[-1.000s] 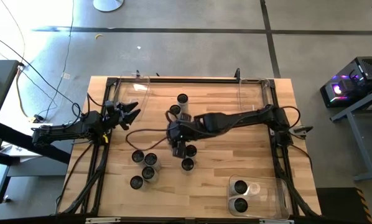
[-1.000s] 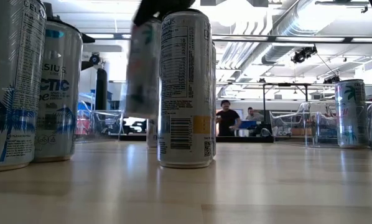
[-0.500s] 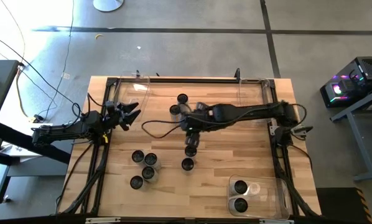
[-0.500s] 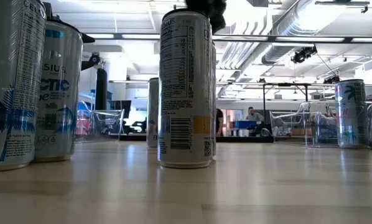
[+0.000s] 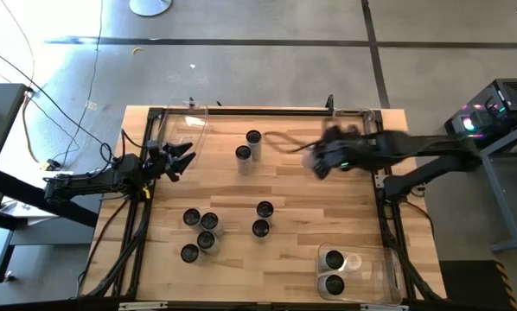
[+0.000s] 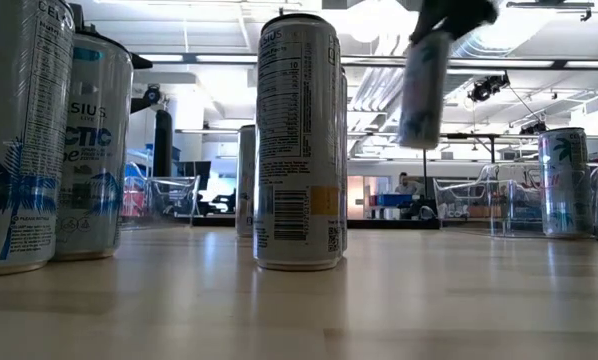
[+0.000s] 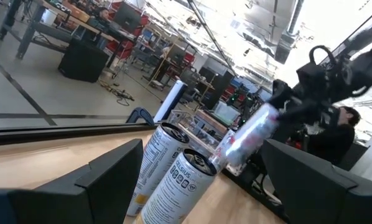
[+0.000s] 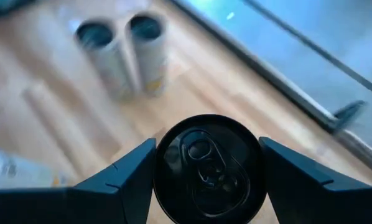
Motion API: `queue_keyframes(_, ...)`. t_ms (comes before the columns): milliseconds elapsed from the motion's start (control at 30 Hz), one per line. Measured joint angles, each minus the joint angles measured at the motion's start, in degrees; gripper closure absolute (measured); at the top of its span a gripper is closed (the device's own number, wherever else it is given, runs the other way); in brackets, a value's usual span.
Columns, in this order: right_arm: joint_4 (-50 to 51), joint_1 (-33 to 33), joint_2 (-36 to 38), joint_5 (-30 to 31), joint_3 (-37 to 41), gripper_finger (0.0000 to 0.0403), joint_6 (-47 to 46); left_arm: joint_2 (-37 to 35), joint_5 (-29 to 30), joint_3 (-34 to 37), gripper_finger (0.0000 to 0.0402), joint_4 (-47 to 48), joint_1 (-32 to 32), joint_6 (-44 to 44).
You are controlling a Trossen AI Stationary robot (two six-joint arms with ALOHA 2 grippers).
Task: Sort soda cans
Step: Put the white/pink soda can into the top right transparent bin
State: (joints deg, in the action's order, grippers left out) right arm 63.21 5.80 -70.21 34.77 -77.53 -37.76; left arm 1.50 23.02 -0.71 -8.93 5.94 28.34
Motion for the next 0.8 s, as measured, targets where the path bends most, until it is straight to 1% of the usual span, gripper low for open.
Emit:
queue_keyframes(133, 7.21, -1.29, 7.43, 4.96, 0.49, 0.0165, -6.19, 0.00, 0.16, 0.00, 0.0078, -0.20, 0.01, 0.00)
queue_keyframes(267, 13.76, -2.78, 11.14, 7.37, 0.60, 0.0165, -10.41, 0.00, 0.17, 0.00, 0.0078, -0.33, 0.02, 0.00)
queue_keyframes(367, 17.62, -4.10, 11.97, 7.04, 0.60, 0.0165, -13.03, 0.00, 0.17, 0.00, 0.0078, -0.33, 0.01, 0.00)
queue_keyframes(533, 21.88, -6.48, 10.92, 6.95, 0.62, 0.0165, -13.39, 0.00, 0.16, 0.00, 0.0078, -0.33, 0.02, 0.02)
queue_keyframes(633, 21.63, -7.98, 10.64, 5.92, 2.47, 0.0165, -11.71, 0.00, 0.18, 0.00, 0.0078, -0.33, 0.02, 0.02)
queue_keyframes(733, 20.11, -10.09, 11.41, 0.80, 7.42, 0.0165, -9.77, 0.00, 0.16, 0.00, 0.0078, -0.33, 0.01, 0.02)
queue_keyframes(800, 17.41, -11.49, 12.20, -1.81, 11.39, 0.0165, -8.24, 0.00, 0.18, 0.00, 0.0078, -0.33, 0.02, 0.02)
